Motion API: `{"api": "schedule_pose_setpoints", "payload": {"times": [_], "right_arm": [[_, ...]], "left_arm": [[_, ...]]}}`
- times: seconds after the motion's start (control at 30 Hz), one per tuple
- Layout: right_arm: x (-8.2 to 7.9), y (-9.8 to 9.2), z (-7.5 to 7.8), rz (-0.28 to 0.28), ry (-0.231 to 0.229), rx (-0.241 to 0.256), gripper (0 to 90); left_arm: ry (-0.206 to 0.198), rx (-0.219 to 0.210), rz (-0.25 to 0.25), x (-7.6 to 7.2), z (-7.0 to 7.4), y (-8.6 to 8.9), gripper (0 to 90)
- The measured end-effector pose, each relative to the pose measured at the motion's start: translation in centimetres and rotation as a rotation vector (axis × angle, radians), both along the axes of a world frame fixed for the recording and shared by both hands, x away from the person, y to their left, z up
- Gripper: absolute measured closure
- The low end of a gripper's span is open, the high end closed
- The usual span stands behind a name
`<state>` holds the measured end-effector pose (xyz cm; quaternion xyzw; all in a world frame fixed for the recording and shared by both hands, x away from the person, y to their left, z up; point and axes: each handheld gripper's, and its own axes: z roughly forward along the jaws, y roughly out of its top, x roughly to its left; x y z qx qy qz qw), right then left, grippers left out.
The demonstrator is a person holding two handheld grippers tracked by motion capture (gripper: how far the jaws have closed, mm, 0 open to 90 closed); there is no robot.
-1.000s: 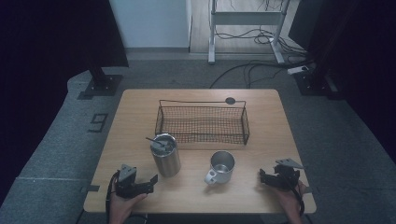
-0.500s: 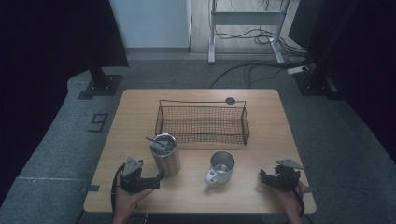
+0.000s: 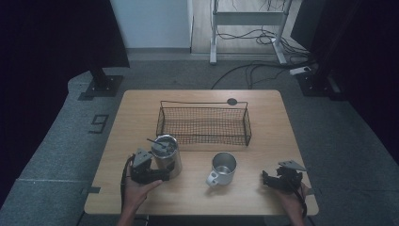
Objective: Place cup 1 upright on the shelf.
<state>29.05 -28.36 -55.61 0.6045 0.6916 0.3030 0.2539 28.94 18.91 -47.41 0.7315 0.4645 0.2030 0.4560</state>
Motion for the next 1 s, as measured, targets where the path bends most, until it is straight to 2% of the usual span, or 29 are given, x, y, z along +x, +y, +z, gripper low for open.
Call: {"api": "schedule_pose_setpoints", "payload": {"times": [0.17,0.4,0.63,1.0], "right_arm": [[0.0,-0.1,0.0,0.003,-0.002,-0.001,5.9],[-0.1,-0.1,0.0,0.005,-0.003,-0.002,6.3],[-0.1,-0.1,0.0,0.005,-0.003,-0.002,6.3],[-0.1,-0.2,0.0,0.007,-0.004,-0.001,6.8]], "left_arm": [[-0.002,0.010,0.007,0.8,-0.1,-0.7,0.0],[-0.037,0.008,0.016,1.5,-0.6,-1.0,1.3],[-0.085,0.055,0.010,1.4,-0.4,-1.3,3.8],[-0.093,0.052,0.003,1.3,-0.4,-1.3,4.3]]}}
